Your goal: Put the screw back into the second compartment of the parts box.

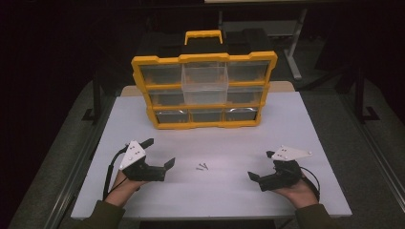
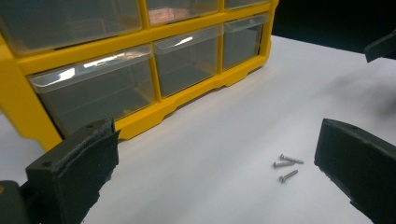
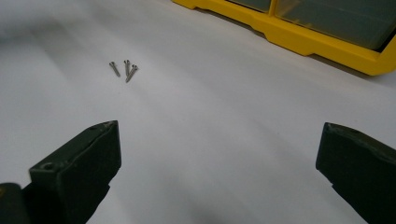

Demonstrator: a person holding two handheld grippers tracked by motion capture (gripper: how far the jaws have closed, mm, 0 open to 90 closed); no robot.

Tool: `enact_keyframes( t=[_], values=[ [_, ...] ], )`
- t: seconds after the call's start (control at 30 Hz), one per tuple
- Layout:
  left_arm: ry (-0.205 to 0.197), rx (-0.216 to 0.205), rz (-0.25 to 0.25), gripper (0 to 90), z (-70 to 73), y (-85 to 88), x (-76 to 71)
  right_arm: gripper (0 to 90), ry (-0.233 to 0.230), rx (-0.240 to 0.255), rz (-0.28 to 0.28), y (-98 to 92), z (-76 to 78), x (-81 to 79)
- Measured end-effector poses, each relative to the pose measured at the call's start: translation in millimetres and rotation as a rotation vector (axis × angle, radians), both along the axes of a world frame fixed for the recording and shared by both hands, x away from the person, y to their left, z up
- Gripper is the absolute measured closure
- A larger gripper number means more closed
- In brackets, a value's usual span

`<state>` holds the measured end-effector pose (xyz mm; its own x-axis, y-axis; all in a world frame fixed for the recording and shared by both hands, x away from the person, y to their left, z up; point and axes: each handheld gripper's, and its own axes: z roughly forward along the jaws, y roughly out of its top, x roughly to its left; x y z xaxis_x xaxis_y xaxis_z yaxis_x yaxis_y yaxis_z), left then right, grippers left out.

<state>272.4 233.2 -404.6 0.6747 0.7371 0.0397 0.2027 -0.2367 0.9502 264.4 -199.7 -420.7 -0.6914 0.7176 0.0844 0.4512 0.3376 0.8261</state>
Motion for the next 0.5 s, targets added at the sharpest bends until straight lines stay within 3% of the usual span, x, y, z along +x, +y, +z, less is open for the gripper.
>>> enact_keyframes(
  t=[0.5],
  values=[
    [0.015, -0.004, 0.002, 0.0, -2.0, 10.4, -12.6, 0.0, 0.013, 0.007, 0.036, 4.4, 7.9, 7.3]
  ],
)
